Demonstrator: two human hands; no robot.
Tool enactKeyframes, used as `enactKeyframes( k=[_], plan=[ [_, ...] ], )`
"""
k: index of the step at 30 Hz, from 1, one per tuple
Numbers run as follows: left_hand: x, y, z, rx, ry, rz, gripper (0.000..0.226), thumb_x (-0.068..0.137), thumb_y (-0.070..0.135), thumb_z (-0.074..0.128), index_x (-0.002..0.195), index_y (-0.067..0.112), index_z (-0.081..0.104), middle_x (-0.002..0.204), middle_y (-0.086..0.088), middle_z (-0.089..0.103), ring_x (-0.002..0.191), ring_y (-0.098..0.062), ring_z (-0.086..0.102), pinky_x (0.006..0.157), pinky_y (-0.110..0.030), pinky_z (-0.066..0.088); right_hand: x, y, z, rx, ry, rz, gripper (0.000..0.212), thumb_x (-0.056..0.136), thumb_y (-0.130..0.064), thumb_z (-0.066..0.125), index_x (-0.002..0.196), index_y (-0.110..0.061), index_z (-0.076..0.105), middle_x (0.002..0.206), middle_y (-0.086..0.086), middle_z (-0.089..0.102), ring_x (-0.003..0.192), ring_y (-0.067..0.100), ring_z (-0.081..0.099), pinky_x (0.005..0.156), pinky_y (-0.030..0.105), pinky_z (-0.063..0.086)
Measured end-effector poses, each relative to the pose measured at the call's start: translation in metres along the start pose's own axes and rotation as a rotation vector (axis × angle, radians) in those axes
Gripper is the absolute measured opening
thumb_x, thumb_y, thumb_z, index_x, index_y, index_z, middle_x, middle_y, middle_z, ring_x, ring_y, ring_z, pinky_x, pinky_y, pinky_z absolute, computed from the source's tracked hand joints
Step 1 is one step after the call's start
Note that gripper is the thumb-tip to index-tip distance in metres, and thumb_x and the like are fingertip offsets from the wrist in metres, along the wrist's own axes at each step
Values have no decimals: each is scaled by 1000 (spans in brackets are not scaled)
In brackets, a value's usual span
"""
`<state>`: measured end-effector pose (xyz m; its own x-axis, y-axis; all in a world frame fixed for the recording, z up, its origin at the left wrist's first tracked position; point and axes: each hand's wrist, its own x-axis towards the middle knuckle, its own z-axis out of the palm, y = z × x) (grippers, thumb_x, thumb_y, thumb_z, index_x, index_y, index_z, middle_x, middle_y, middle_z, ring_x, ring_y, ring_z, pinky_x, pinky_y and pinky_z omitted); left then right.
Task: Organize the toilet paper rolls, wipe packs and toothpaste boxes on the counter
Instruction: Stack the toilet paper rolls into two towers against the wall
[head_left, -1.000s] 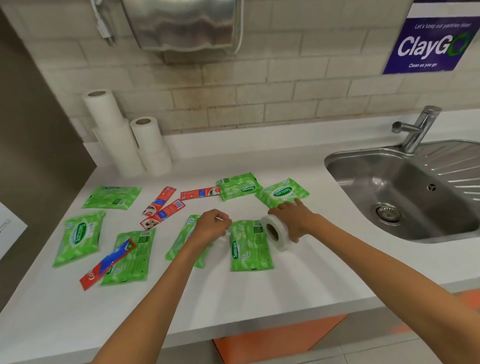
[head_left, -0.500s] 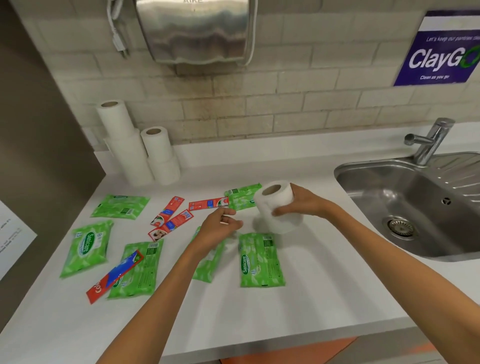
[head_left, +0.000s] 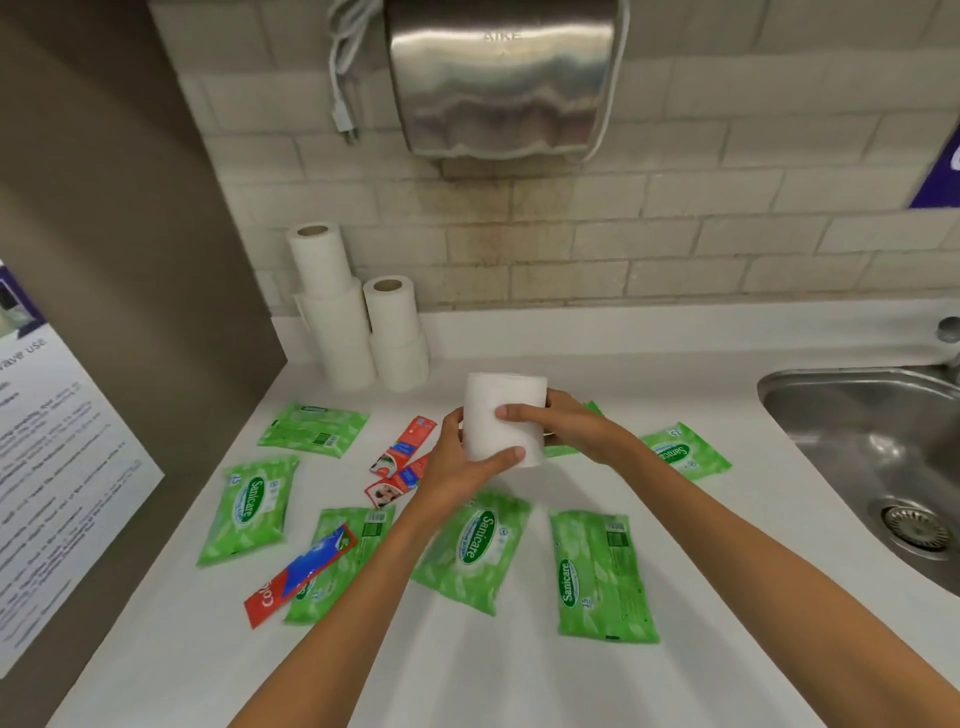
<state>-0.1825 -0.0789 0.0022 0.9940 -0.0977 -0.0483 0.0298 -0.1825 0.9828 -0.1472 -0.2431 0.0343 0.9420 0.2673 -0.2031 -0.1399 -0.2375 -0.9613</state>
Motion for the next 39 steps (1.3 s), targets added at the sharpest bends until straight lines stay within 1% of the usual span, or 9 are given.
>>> enactKeyframes(
  k=[5, 8, 12, 16, 21, 27, 32, 35, 39],
  plan=[
    [16, -5, -25, -54, 104, -13, 73, 67, 25, 82, 126, 17, 39, 113, 4, 56, 96, -5, 57, 74, -20, 53, 28, -14, 21, -32, -86, -28, 54, 78, -35, 71, 126, -24, 51, 117, -2, 65, 102, 14, 64, 71, 24, 53],
    [27, -3, -43, -77, 127, -12, 69, 69, 23, 80, 125, 16, 41, 106, 9, 58, 92, -2, 58, 60, -10, 51, 43, -20, 26, -25, -143, -17, 53, 80, -31, 70, 127, -25, 46, 118, -3, 62, 104, 14, 62, 84, 30, 53],
    [44, 2, -64, -62, 114, 0, 71, 69, 24, 80, 127, 19, 39, 108, 6, 55, 90, 4, 54, 55, -5, 47, 66, -26, 32, -3, -197, -37, 56, 81, -22, 69, 131, -20, 45, 123, 4, 61, 106, 17, 63, 83, 27, 55],
    [64, 12, -85, -52, 117, 4, 75, 69, 26, 79, 129, 21, 34, 112, 0, 56, 93, -6, 58, 65, -14, 47, 90, -37, 39, -7, -202, -89, 55, 80, -20, 70, 130, -14, 48, 121, 7, 63, 107, 19, 63, 85, 29, 54],
    [88, 17, -105, -55, 113, 35, 72, 72, 26, 77, 130, 22, 34, 109, 5, 58, 95, -3, 58, 59, -7, 49, 123, -54, 47, -42, -135, -138, 62, 77, -25, 74, 132, -16, 46, 119, 1, 63, 106, 12, 62, 77, 20, 51],
    [110, 10, -131, -64, 135, 40, 69, 79, 22, 71, 137, 19, 33, 128, -6, 51, 118, -20, 52, 91, -25, 44, 165, -70, 50, -19, -13, -236, 62, 71, -24, 79, 124, -25, 48, 123, -1, 61, 108, 11, 60, 87, 26, 52],
    [122, 0, -147, -57, 202, 28, 54, 82, 21, 68, 129, 19, 42, 119, -6, 53, 104, -13, 54, 74, -12, 43, 207, -88, 51, -49, 227, -342, 76, 60, -31, 86, 125, -24, 47, 123, -6, 59, 110, 13, 57, 93, 36, 52],
    [130, -5, -153, -54, 220, 27, 48, 81, 20, 68, 123, 23, 44, 115, -7, 55, 104, -15, 55, 76, -15, 44, 230, -105, 51, -60, 335, -378, 81, 56, -35, 87, 123, -27, 42, 118, -11, 55, 107, 12, 54, 88, 31, 50],
    [136, -12, -158, -32, 243, 12, 51, 81, 22, 69, 126, 21, 45, 115, -8, 57, 105, -18, 57, 86, -25, 44, 258, -117, 53, -76, 385, -393, 91, 57, -36, 87, 132, -20, 37, 127, -4, 54, 106, 13, 52, 83, 27, 46]
  ],
)
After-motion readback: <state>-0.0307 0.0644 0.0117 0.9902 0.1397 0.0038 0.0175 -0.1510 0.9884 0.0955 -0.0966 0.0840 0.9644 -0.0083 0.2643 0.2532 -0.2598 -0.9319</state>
